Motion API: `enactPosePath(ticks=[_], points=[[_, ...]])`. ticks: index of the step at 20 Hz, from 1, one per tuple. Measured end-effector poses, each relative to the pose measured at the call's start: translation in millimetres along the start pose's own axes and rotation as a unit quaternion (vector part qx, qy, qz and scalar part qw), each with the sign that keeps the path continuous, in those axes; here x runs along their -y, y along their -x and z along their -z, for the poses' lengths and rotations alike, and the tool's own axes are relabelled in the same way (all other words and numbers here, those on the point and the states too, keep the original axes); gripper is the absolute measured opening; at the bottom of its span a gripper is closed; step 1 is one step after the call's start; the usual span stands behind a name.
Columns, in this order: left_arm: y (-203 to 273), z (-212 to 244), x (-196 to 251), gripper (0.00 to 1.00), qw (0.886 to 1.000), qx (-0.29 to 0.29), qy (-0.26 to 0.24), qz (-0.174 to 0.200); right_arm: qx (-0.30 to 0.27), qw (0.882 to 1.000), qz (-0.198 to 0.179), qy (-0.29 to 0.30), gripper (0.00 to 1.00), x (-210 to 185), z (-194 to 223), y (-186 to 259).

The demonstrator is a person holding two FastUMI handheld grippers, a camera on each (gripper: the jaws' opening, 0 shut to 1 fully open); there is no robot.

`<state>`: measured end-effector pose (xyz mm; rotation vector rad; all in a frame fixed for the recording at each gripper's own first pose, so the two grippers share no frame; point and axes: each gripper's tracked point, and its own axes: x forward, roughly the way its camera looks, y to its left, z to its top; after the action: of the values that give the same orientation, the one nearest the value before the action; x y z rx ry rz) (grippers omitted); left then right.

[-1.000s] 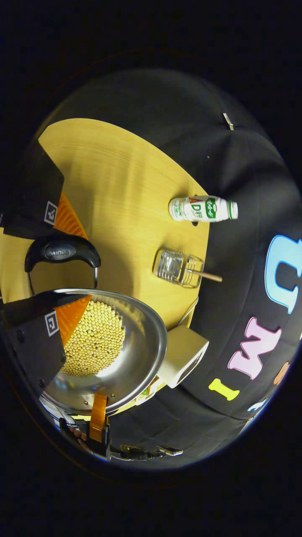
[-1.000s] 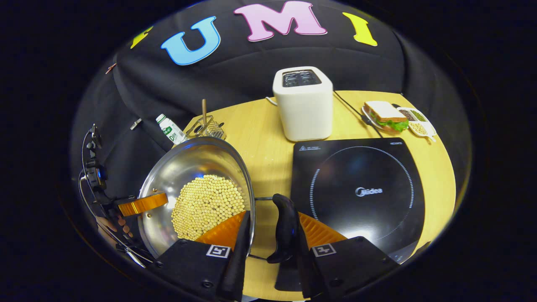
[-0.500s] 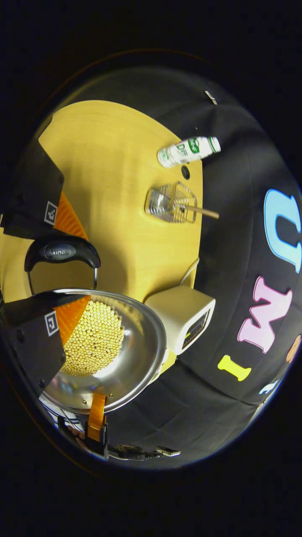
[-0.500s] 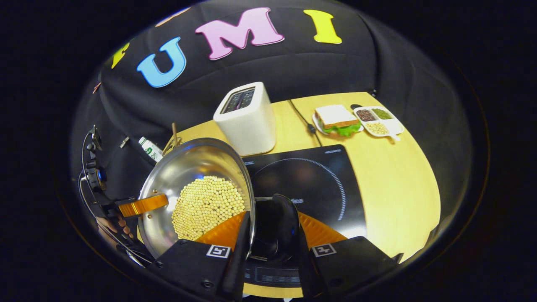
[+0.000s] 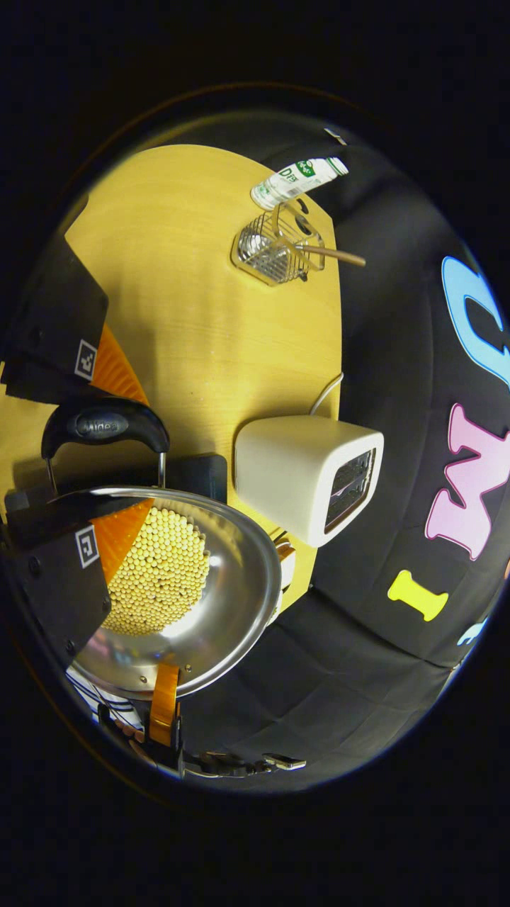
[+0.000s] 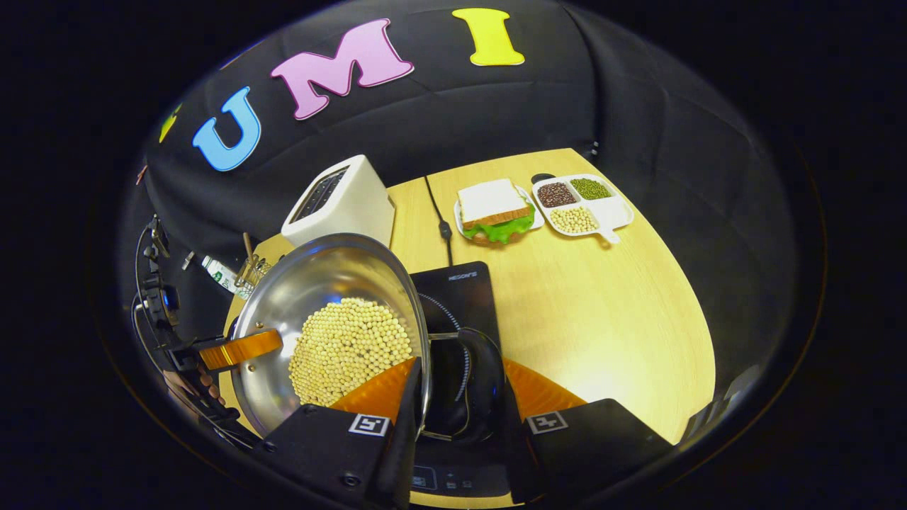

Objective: First push the handle of the pot to place it horizontally, then grasp the pot with both hands and set it on the induction cooktop.

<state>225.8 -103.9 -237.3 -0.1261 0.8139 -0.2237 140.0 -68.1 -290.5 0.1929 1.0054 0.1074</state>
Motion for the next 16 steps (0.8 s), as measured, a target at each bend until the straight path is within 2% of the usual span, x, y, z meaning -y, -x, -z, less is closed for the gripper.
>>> enactPosePath(ticks=[1, 2, 3, 4, 7, 8, 12, 13, 14, 16], points=[[-6, 0, 4, 0.59, 1.000, -0.001, 0.001, -0.002, -0.004, 1.000, -0.002, 0.003, 0.51, 6, -1, -4], [-10, 1, 7, 0.58, 1.000, -0.001, 0.003, -0.004, -0.008, 1.000, -0.004, 0.003, 0.51, 10, -1, -8], [-14, 2, 8, 0.59, 1.000, -0.003, 0.004, -0.005, -0.011, 1.000, -0.005, 0.003, 0.55, 13, -3, -13], [-18, 3, 9, 0.59, 1.000, -0.005, 0.006, -0.007, -0.014, 1.000, -0.006, 0.003, 0.51, 15, -1, -18], [-30, 13, 5, 0.59, 1.000, -0.018, 0.016, -0.016, -0.028, 1.000, -0.008, 0.012, 0.55, 21, 7, -31], [-36, 8, 5, 0.59, 1.000, -0.003, 0.020, -0.014, -0.008, 1.000, -0.014, 0.010, 0.55, 18, -3, -33], [-27, 11, 3, 0.60, 1.000, -0.002, 0.026, -0.016, -0.009, 1.000, -0.025, 0.011, 0.55, 18, -2, -37], [-27, 12, 3, 0.61, 1.000, -0.002, 0.026, -0.017, -0.007, 1.000, -0.026, 0.011, 0.51, 18, -2, -38], [-26, 12, 3, 0.61, 1.000, -0.002, 0.026, -0.017, -0.007, 1.000, -0.026, 0.012, 0.55, 18, -2, -37], [-27, 12, 3, 0.61, 1.000, -0.002, 0.026, -0.016, -0.008, 1.000, -0.025, 0.009, 0.55, 18, -2, -37]])
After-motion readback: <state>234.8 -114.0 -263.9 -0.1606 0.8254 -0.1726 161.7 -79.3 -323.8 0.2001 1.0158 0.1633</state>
